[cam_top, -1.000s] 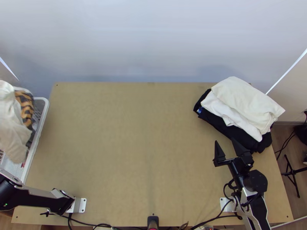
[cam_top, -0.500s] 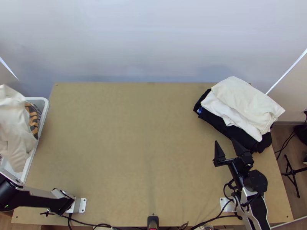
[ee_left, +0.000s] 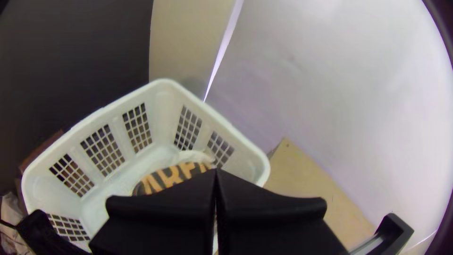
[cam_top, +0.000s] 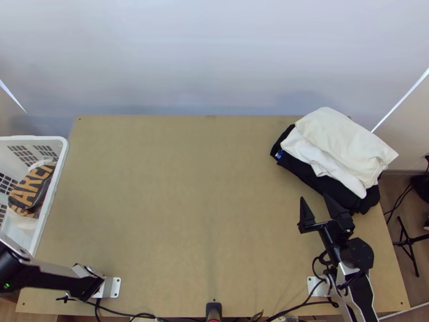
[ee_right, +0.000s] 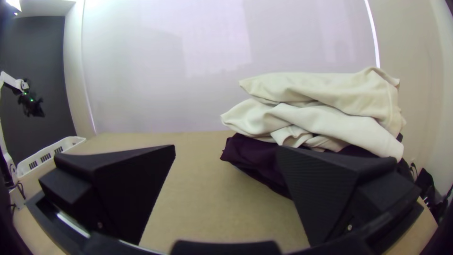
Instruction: Fold the t-shirt
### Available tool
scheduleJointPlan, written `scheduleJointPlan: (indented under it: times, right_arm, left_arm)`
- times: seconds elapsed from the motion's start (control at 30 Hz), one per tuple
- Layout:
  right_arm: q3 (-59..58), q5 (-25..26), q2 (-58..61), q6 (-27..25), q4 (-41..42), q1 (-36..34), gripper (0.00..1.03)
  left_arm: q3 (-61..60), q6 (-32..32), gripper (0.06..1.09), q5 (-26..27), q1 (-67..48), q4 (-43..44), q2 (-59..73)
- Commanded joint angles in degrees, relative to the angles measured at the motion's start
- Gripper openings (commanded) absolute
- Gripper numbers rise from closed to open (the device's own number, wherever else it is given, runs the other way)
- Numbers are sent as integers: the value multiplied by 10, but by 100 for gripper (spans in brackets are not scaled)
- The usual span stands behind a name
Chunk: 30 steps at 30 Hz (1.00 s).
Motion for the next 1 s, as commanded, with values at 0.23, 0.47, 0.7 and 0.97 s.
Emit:
scheduleJointPlan:
  times: [0.23, 0.47, 0.7, 0.97]
  right_arm:
    - [0, 0, 0, -1, 0, 1, 99]
    - [0, 0, 0, -1, 0, 0, 99]
    - [0, 0, 0, -1, 0, 0, 99]
    - [0, 0, 0, -1, 0, 1, 99]
  left_arm:
    - [244, 93, 44, -56, 56, -336, 332]
    - [247, 106, 43, -85, 71, -295, 412]
    - [240, 130, 44, -90, 73, -174, 452]
    - [226, 140, 52, -126, 54, -85, 497]
